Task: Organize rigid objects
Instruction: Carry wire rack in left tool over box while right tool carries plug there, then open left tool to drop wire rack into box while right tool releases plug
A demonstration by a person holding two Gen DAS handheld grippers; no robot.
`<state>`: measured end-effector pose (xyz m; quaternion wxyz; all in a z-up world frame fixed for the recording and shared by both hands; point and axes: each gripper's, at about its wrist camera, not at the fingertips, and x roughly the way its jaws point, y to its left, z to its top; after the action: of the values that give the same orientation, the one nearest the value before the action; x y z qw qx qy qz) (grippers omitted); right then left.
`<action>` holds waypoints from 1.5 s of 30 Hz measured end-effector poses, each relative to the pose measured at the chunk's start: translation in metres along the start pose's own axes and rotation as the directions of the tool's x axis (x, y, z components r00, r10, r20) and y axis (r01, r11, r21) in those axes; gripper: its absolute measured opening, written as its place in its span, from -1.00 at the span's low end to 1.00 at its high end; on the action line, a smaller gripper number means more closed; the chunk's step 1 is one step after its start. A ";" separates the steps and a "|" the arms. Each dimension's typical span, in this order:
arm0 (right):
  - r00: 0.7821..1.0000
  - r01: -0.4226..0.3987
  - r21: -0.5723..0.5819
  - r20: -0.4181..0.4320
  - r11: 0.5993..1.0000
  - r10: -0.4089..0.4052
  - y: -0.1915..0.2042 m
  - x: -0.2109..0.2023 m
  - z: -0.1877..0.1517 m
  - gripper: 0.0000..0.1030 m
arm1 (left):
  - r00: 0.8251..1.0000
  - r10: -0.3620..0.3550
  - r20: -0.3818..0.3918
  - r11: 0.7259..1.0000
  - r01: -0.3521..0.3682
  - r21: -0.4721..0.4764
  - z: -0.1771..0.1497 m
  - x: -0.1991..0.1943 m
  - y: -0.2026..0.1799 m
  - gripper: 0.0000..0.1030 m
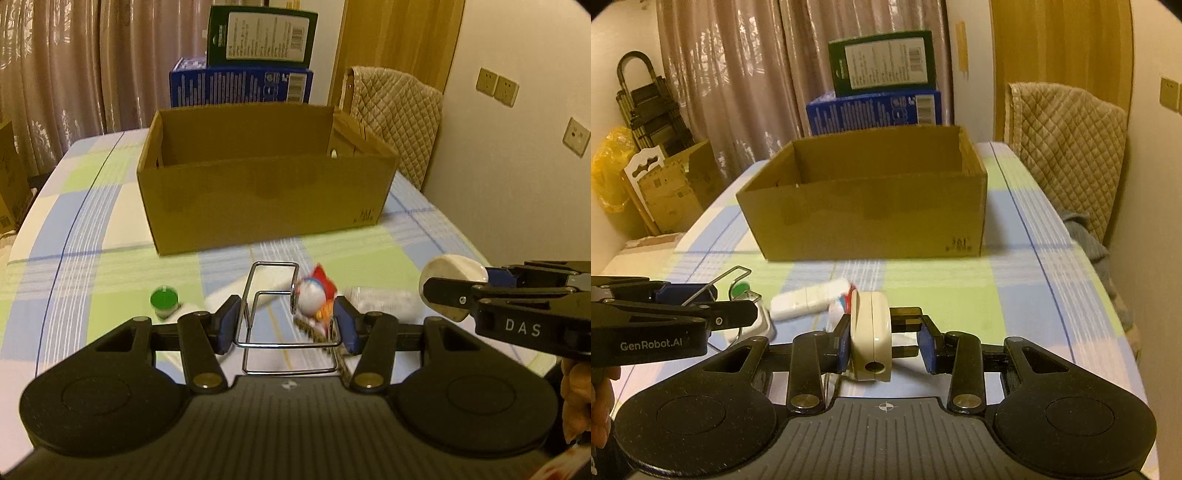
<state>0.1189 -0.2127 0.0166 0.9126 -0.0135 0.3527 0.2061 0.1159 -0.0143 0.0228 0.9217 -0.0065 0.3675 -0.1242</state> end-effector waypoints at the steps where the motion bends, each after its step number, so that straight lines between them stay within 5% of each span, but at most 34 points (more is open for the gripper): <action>1: 1.000 0.000 -0.007 0.007 1.000 0.000 0.000 0.001 0.006 -0.35 | 1.000 0.000 0.008 1.000 0.000 0.002 0.006 0.001 0.001 -0.05; 12: 0.995 -0.002 -0.079 0.103 0.997 0.010 -0.016 0.033 0.104 -0.35 | 0.996 0.001 0.093 1.000 -0.002 0.011 0.097 0.030 0.013 -0.05; 22: 0.998 0.011 -0.093 0.069 0.996 -0.004 -0.039 0.099 0.168 -0.35 | 0.995 0.034 0.094 0.999 -0.034 -0.001 0.162 0.085 0.051 -0.05; 33: 1.000 0.017 -0.101 -0.014 0.995 -0.018 -0.048 0.157 0.167 -0.35 | 0.996 0.085 0.006 0.996 -0.085 -0.014 0.158 0.139 0.089 -0.05; 45: 0.999 0.020 -0.097 -0.036 0.995 -0.024 -0.050 0.173 0.163 -0.35 | 0.995 0.090 -0.034 0.996 -0.090 -0.003 0.152 0.156 0.095 -0.04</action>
<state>0.3579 -0.1672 0.0204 0.9064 -0.0655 0.3592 0.2126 0.3493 0.0290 0.0180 0.9201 0.0102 0.3830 -0.0818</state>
